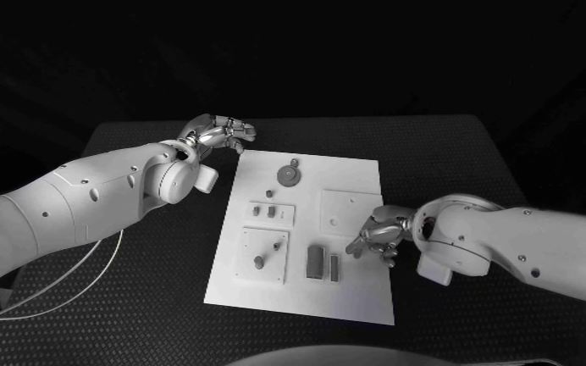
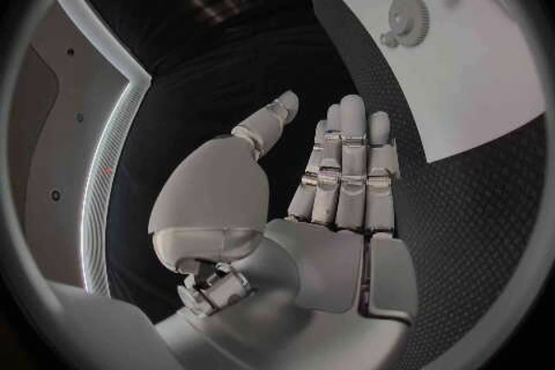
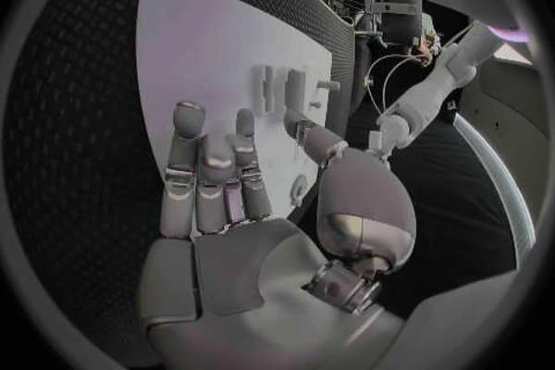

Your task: Assemble the parts on the task board

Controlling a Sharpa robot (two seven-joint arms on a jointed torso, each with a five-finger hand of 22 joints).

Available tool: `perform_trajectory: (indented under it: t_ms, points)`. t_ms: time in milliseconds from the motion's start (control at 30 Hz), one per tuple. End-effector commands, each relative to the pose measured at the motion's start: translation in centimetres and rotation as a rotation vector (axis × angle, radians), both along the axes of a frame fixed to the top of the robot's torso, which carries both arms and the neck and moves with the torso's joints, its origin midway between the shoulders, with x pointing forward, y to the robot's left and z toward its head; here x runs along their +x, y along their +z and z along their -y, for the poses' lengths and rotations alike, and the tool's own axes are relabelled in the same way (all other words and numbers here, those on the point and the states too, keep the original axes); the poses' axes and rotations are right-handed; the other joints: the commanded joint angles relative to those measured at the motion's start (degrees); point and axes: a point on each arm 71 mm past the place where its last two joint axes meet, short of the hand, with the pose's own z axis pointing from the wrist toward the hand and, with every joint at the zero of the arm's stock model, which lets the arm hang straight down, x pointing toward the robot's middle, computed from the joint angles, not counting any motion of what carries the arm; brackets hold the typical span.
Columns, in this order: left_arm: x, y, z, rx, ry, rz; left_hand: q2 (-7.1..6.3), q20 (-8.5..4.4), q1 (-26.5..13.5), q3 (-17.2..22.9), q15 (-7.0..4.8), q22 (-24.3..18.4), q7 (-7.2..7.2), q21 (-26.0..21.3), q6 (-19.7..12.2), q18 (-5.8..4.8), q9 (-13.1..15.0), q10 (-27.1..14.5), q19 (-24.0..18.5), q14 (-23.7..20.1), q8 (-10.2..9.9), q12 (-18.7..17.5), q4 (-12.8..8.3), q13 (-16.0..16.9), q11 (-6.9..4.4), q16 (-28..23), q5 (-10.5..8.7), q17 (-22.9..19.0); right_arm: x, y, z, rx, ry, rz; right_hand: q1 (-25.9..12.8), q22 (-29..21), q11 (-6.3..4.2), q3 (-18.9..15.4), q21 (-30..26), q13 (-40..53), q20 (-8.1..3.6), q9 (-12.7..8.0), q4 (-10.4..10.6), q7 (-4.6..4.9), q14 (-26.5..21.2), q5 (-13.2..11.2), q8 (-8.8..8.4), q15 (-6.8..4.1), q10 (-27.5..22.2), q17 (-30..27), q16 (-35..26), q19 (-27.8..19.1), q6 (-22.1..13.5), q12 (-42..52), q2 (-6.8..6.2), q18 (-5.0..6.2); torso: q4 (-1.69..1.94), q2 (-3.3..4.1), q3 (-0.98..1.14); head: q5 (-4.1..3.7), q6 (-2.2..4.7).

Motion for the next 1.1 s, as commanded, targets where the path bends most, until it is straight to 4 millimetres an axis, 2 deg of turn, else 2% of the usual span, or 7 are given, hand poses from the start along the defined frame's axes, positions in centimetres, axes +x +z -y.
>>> perform_trajectory:
  t_ms: [33,367,533,767,933,967,1100]
  points:
    - [0.2,0.1,0.2,-0.018,-0.008,0.003,0.08,-0.11,-0.58,-0.05,0.21,0.06,-0.07,-0.19,-0.20,0.98,0.08,-0.42,0.34,-0.02,0.22,0.26,0.35,0.02,0.10,-0.30,-0.17,0.06,0.8,1.0,-0.2,0.147,0.053,0.014,-0.08,0.75,0.03,-0.34,-0.35,0.05,-0.10,-0.01,0.35,-0.13,-0.44,-0.04,0.13,0.01,-0.49,0.04,-0.36,-0.54,-0.49,-0.32,-0.46,0.37,-0.14,-0.29,0.09,-0.21,1.16]
    - [0.9,0.0,-0.2,-0.068,0.027,-0.015,0.22,-0.07,-0.71,-0.10,0.21,0.13,-0.20,-0.44,0.11,0.91,0.16,-0.10,0.12,-0.38,0.44,0.48,0.47,0.11,0.03,-0.68,-0.29,0.03,9.1,3.3,3.6,0.378,-0.191,0.275,2.96,-0.28,1.76,-5.23,-5.36,-4.64,2.29,-0.35,-2.84,1.64,-5.49,4.82,-1.02,1.79,-4.88,-2.80,-5.97,-8.02,-4.93,-6.25,3.93,-0.01,-0.72,-2.01,0.37,-1.47,8.47]
    - [1.5,-0.1,-0.7,-0.097,0.040,-0.022,0.25,2.02,-1.19,0.41,2.81,-0.84,-0.72,-4.02,0.92,0.25,0.35,0.67,-3.86,-5.26,1.01,0.90,0.39,0.25,0.13,-8.19,-0.84,-2.72,13.3,3.7,5.1,0.453,-0.293,0.386,4.05,-3.15,4.35,-8.53,-15.05,-15.17,6.15,-0.39,-5.62,3.79,-16.98,8.91,-1.67,5.96,-12.91,-9.99,-18.27,-21.80,-8.47,-18.25,6.26,-2.73,-0.93,-3.15,0.43,-1.94,12.00]
    - [2.7,-0.2,-1.1,-0.130,0.070,-0.019,-1.64,7.31,-3.80,-0.71,7.91,-3.00,-1.44,-10.74,-4.46,-0.04,-0.90,-6.91,-12.38,-18.10,-1.68,-1.93,0.71,-2.28,0.93,-21.11,-1.69,-6.60,15.9,2.6,5.2,0.566,-0.421,0.451,6.21,-9.45,8.58,-11.30,-28.84,-38.36,10.31,-0.52,-5.85,3.36,-26.78,8.74,-2.00,14.33,-16.48,-23.28,-40.62,-37.59,-13.44,-39.77,7.16,-6.41,-1.41,-4.68,0.29,-1.70,14.62]
    - [2.9,-0.1,-1.6,-0.157,0.089,-0.008,-5.80,10.20,-8.85,-2.29,8.74,-4.17,-3.79,-15.71,-10.53,-0.86,-1.70,-16.20,-20.64,-25.96,-4.30,-1.83,4.32,-5.29,0.00,-26.22,-2.07,-8.52,16.4,1.3,4.6,0.648,-0.503,0.472,4.05,-12.06,7.97,-16.42,-30.50,-49.54,11.33,-0.85,-5.88,1.77,-32.56,8.52,-2.19,14.58,-17.35,-29.66,-49.33,-41.56,-16.81,-49.48,7.55,-6.90,-1.78,-5.47,0.09,-1.15,15.59]
    - [3.0,-0.1,-1.6,-0.165,0.097,-0.004,-7.74,11.05,-10.35,-1.15,8.59,-4.10,-4.11,-16.58,-13.16,-0.86,-1.98,-19.02,-22.43,-27.87,-5.41,-1.61,7.11,-6.16,-0.36,-27.26,-1.68,-8.86,16.4,1.1,4.6,0.665,-0.514,0.469,2.96,-12.49,7.80,-17.37,-30.65,-50.54,11.51,-1.03,-5.68,1.41,-33.49,8.25,-2.56,14.43,-18.14,-30.25,-50.14,-42.49,-17.76,-50.67,7.52,-7.11,-0.82,-5.46,-0.22,-1.83,15.76]
    - [3.3,-0.2,-1.5,-0.198,0.111,0.010,-10.07,13.47,-14.22,0.26,8.59,-2.37,-5.13,-17.96,-16.87,-0.86,-1.07,-23.78,-27.34,-32.33,-5.83,-1.88,14.45,-7.83,-0.98,-28.90,-1.89,-8.98,16.2,0.0,4.0,0.731,-0.567,0.450,-2.68,-14.27,7.53,-21.76,-30.51,-54.39,11.83,-1.51,-4.90,-0.15,-36.08,5.57,-3.77,14.20,-19.89,-32.14,-52.84,-46.08,-21.79,-55.30,9.30,-7.60,-0.86,-5.91,0.02,-1.11,15.89]
